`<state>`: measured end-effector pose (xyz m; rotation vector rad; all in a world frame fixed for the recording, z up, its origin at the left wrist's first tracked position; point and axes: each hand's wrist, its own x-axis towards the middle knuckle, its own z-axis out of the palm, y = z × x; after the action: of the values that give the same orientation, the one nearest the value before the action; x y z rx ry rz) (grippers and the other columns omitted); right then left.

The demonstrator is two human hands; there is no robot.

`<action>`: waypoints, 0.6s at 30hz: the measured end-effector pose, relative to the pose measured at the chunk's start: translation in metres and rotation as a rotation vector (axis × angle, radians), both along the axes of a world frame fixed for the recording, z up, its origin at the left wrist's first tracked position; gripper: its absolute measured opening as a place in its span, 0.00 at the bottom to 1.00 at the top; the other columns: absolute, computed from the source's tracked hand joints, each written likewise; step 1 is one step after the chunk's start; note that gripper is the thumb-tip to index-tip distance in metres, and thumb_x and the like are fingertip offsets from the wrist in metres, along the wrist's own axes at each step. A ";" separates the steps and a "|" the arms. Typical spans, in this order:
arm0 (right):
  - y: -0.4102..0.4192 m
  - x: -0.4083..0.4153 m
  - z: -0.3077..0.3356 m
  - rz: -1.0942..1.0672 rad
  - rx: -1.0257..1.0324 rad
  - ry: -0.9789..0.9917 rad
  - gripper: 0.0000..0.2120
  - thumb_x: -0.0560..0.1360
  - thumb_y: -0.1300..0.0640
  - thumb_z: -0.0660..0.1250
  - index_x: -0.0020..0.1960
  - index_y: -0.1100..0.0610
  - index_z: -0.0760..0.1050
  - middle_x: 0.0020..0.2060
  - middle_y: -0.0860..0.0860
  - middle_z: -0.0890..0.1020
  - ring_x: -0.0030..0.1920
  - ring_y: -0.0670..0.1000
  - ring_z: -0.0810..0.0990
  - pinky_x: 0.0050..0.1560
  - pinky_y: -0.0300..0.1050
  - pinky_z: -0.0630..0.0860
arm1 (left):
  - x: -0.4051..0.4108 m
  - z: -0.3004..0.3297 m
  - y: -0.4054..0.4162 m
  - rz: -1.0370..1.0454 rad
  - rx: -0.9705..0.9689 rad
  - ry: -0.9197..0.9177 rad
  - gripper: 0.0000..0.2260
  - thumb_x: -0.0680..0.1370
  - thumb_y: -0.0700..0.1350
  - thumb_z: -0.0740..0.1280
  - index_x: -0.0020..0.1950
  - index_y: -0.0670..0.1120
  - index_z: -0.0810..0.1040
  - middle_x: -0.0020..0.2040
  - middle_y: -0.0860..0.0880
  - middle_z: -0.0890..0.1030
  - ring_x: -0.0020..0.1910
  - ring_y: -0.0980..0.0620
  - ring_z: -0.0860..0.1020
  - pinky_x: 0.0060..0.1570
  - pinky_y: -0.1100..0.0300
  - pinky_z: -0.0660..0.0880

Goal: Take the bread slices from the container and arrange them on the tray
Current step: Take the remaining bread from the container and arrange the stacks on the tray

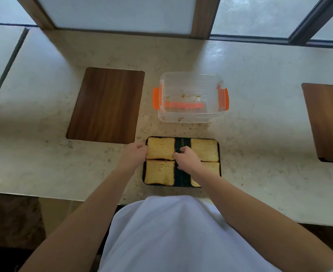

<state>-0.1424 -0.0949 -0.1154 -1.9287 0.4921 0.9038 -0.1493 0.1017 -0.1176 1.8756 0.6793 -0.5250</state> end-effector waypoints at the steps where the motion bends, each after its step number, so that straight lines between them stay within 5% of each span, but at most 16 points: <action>1: 0.001 0.001 0.000 0.007 -0.004 0.003 0.30 0.78 0.51 0.63 0.77 0.55 0.60 0.46 0.47 0.74 0.43 0.47 0.78 0.58 0.56 0.81 | 0.000 0.000 -0.001 -0.005 0.002 -0.003 0.03 0.77 0.43 0.62 0.44 0.48 0.75 0.42 0.46 0.73 0.42 0.49 0.73 0.46 0.52 0.77; 6: 0.000 0.005 0.001 0.009 -0.007 0.022 0.30 0.78 0.52 0.64 0.78 0.57 0.61 0.47 0.47 0.74 0.43 0.45 0.76 0.59 0.56 0.80 | 0.006 -0.001 -0.004 0.001 0.013 0.016 0.06 0.75 0.41 0.63 0.38 0.46 0.69 0.39 0.46 0.69 0.40 0.48 0.69 0.45 0.53 0.73; 11: -0.002 0.006 0.007 0.006 0.021 0.036 0.29 0.79 0.54 0.63 0.78 0.59 0.60 0.43 0.48 0.76 0.53 0.50 0.80 0.59 0.58 0.80 | 0.010 -0.004 -0.007 -0.001 -0.009 0.033 0.03 0.75 0.43 0.64 0.42 0.46 0.74 0.42 0.45 0.73 0.43 0.48 0.75 0.50 0.51 0.77; 15: -0.009 0.008 0.008 0.005 0.017 0.020 0.29 0.79 0.54 0.63 0.78 0.60 0.61 0.52 0.51 0.78 0.47 0.49 0.79 0.59 0.54 0.80 | 0.010 -0.006 -0.012 -0.022 0.009 0.034 0.03 0.75 0.44 0.64 0.42 0.47 0.74 0.43 0.45 0.73 0.43 0.48 0.76 0.54 0.48 0.80; 18: -0.013 0.007 0.010 -0.003 0.010 0.015 0.28 0.79 0.55 0.63 0.77 0.60 0.62 0.46 0.50 0.78 0.51 0.51 0.80 0.59 0.56 0.80 | 0.009 -0.006 -0.016 -0.018 -0.019 0.032 0.02 0.76 0.45 0.64 0.44 0.47 0.73 0.44 0.45 0.72 0.43 0.49 0.73 0.50 0.50 0.80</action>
<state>-0.1350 -0.1076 -0.1056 -1.9131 0.4979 0.9174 -0.1402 0.0852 -0.1239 1.8605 0.6772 -0.5717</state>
